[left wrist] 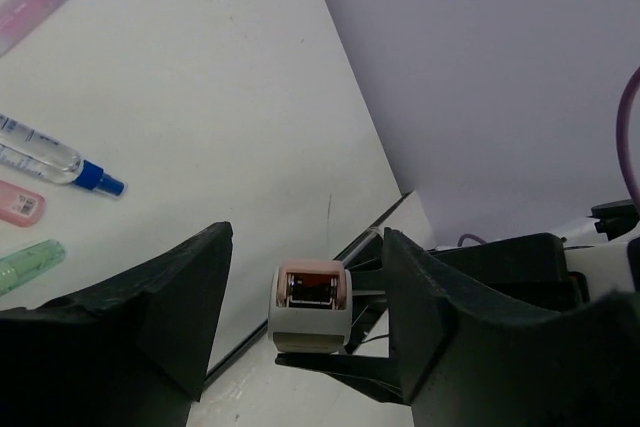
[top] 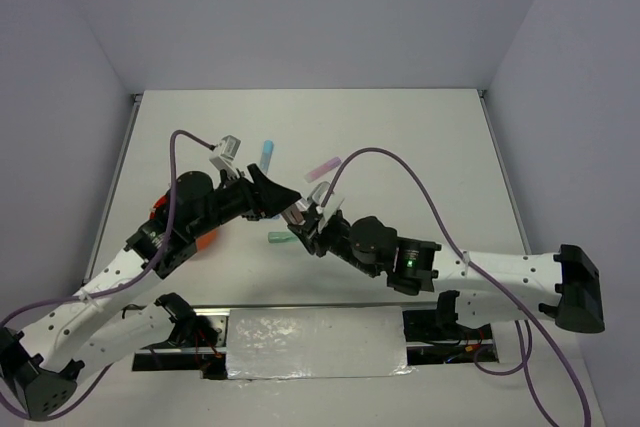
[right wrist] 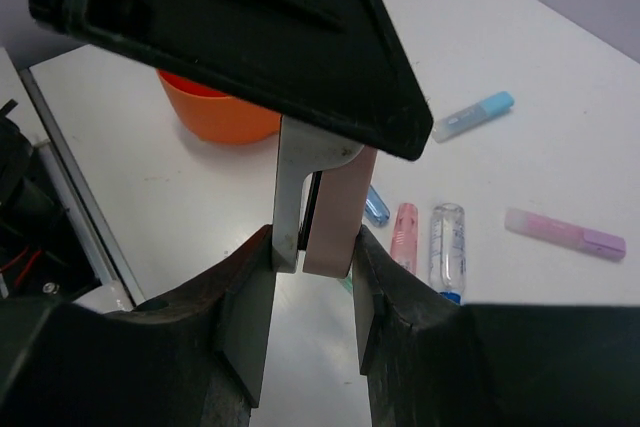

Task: Sort the stationery into containers
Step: Pick up the stapler from the center of the board, then place the stapler in the storage box.

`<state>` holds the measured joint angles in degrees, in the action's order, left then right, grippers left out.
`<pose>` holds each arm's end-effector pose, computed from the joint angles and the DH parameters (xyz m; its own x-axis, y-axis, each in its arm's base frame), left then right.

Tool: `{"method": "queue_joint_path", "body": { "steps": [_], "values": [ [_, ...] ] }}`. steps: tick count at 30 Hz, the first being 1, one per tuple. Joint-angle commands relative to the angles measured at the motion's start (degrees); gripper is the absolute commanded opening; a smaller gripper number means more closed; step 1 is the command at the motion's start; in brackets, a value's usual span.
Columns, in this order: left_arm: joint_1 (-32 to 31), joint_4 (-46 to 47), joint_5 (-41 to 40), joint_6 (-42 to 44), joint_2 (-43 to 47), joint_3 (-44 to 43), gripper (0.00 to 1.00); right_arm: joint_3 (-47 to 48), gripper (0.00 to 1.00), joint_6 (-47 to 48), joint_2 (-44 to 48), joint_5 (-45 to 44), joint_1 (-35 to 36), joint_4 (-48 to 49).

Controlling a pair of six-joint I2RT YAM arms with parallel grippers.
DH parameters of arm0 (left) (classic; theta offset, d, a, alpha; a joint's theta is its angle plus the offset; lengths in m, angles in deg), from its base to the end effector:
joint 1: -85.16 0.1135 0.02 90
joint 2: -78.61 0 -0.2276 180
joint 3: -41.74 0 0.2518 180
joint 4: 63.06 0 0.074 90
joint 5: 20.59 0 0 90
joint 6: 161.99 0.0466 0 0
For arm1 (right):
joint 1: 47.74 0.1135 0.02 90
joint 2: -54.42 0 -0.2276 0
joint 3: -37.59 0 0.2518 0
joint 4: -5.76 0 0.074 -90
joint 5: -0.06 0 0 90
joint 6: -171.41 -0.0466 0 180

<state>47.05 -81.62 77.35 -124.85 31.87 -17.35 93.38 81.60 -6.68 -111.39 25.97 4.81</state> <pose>0.1766 -0.1467 0.3201 -0.6248 -0.5133 -0.5883 0.3664 0.4726 -0.8015 0.0942 0.2615 0.2767 -0.0280 -0.1067 -0.9939 -0.7915 0.6096 -0.0432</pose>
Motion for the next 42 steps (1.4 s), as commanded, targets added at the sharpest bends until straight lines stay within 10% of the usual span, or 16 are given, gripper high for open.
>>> {"method": "queue_joint_path", "body": {
  "steps": [1, 4, 11, 13, 14, 15, 16, 22, 27, 42],
  "values": [
    [-0.6, 2.1, 1.1, 0.6, 0.3, -1.6, 0.73, 3.7, 0.14, 1.9, -0.7, -4.3, 0.6, 2.7],
    [-0.6, 0.9, 0.7, 1.4, 0.9, -1.8, 0.70, 5.2, 0.14, 2.4, -2.2, -5.9, 0.5, 1.4],
    [-0.7, -1.5, -0.2, 5.0, 0.2, -5.3, 0.05, 8.9, 0.17, 2.3, -4.8, -2.3, 0.1, -0.6],
    [-0.7, -4.0, -2.0, 6.8, -1.0, -6.7, 0.00, 9.3, 0.24, 1.8, -5.0, -0.6, 0.1, -0.7],
    [-0.7, -5.0, -2.9, 7.3, -1.3, -7.8, 0.00, 8.6, 0.34, 1.5, -4.7, -0.3, 0.0, 0.0],
    [-0.7, -7.1, -6.0, 8.1, -1.6, -8.3, 0.00, 7.9, 0.93, 0.8, -3.7, -0.9, 0.1, 0.7],
    [-0.7, -8.4, -7.6, 8.4, -1.6, -9.2, 0.00, 7.0, 1.00, 0.2, -2.9, -2.0, 0.1, 2.6],
    [-0.7, -22.6, -43.4, 6.1, -4.6, -15.7, 0.00, -0.1, 1.00, -9.1, 8.8, -10.4, -1.5, -0.3],
    [2.2, -37.9, -72.4, -12.2, -13.6, -22.7, 0.00, 0.0, 1.00, -15.3, 13.0, -12.7, -1.6, -10.9],
    [19.2, -60.3, -82.0, -51.2, -36.4, -31.5, 0.00, -7.6, 1.00, -22.3, 19.5, -1.0, -1.4, -13.5]
  ]
}}
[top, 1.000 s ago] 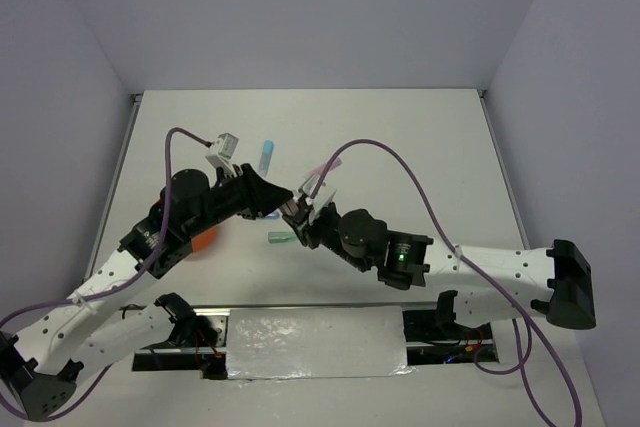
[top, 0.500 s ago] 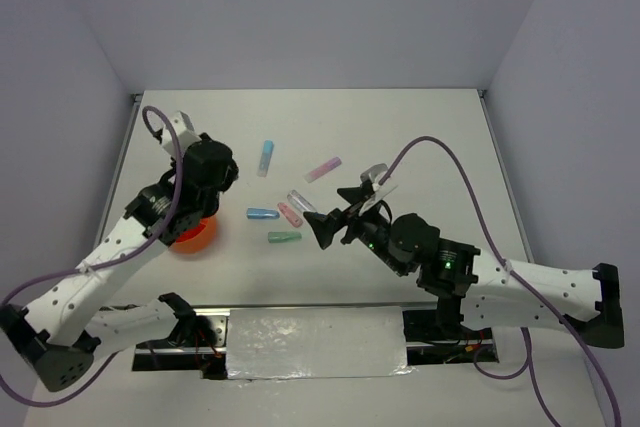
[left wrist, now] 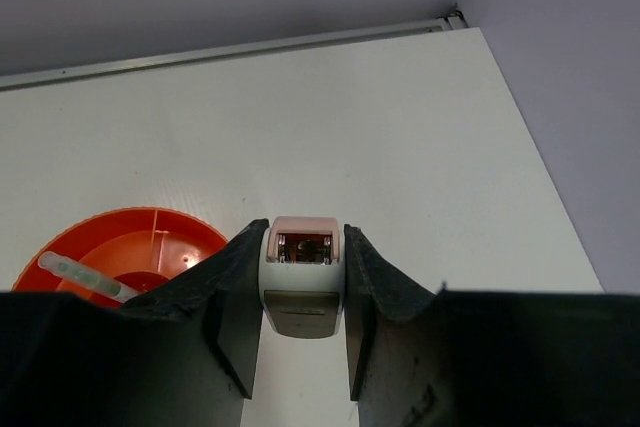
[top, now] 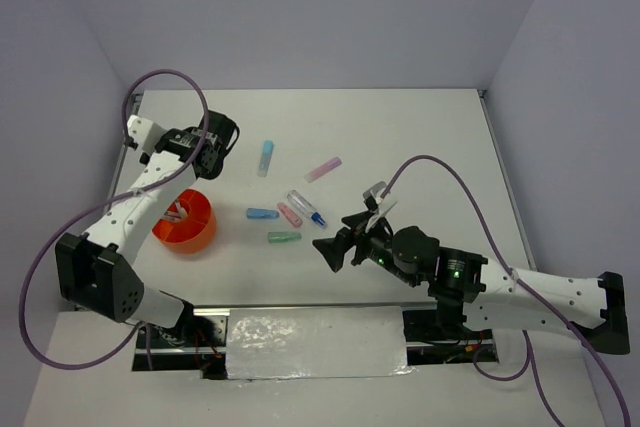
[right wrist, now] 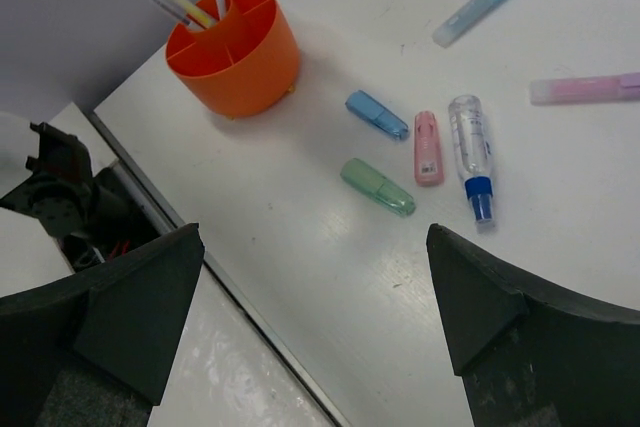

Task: Sort the stationery into containers
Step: Place the stapler in the storage box.

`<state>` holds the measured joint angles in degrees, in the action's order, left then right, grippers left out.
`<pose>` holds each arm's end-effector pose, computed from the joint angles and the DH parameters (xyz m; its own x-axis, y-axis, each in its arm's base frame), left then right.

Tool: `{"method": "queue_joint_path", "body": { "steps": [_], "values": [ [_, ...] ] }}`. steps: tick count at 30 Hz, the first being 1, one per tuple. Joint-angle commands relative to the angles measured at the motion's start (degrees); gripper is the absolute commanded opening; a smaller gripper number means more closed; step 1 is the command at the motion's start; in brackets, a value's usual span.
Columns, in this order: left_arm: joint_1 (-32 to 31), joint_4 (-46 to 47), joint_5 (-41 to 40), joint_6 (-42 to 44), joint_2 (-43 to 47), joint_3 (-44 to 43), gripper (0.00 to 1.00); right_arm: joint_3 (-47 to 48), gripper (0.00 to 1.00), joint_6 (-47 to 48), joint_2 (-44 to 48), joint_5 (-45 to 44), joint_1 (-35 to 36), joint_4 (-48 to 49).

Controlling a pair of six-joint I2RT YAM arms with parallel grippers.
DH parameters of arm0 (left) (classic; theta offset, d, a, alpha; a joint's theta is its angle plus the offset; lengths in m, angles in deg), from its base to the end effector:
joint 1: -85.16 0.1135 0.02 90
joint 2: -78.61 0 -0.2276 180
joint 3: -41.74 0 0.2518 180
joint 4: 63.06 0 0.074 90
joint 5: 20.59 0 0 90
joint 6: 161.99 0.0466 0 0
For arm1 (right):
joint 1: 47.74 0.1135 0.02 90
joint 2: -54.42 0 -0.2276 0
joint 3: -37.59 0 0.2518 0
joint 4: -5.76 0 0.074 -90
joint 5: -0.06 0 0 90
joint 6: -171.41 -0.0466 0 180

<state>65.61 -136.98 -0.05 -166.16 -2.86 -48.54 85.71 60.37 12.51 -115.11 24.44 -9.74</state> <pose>0.2720 -0.0503 0.2952 0.3155 -0.4834 -0.8166 -0.8341 0.2691 -0.4815 0.0848 0.1992 0.2740 -0.3093 0.0995 -0.9457 -0.6666 0.6866 0.2902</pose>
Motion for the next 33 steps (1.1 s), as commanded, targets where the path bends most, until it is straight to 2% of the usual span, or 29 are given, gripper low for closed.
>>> {"method": "queue_joint_path", "body": {
  "steps": [1, 4, 6, 9, 14, 23, 33],
  "values": [
    [0.7, -8.1, -4.7, -11.9, -4.1, -1.6, 0.00, 0.2, 1.00, -0.9, 0.1, 3.8, 0.2, 0.9],
    [0.7, -18.5, -4.6, -23.9, -9.4, -5.1, 0.00, 0.0, 1.00, -0.4, -0.8, 6.3, 0.2, 1.5],
    [0.8, -18.6, -4.5, -23.5, -10.5, -5.1, 0.00, -0.3, 1.00, 0.1, -1.2, 7.0, 0.3, 3.3],
    [0.8, -18.6, -3.5, -27.2, -10.8, -2.2, 0.00, -0.8, 1.00, 1.2, -1.2, 7.4, 0.2, 4.0],
    [1.1, -18.7, -4.6, -26.6, -12.2, -1.9, 0.00, -0.8, 1.00, 2.7, -0.5, 9.0, 0.2, 3.7],
    [1.6, -18.7, -1.7, -29.7, -12.8, 2.0, 0.00, -2.4, 1.00, 4.8, 1.6, 9.3, 0.2, 3.6],
    [1.6, -18.6, -1.9, -30.2, -13.1, 3.5, 0.12, -3.7, 1.00, 5.7, 1.3, 10.0, 0.2, 5.3]
  ]
}}
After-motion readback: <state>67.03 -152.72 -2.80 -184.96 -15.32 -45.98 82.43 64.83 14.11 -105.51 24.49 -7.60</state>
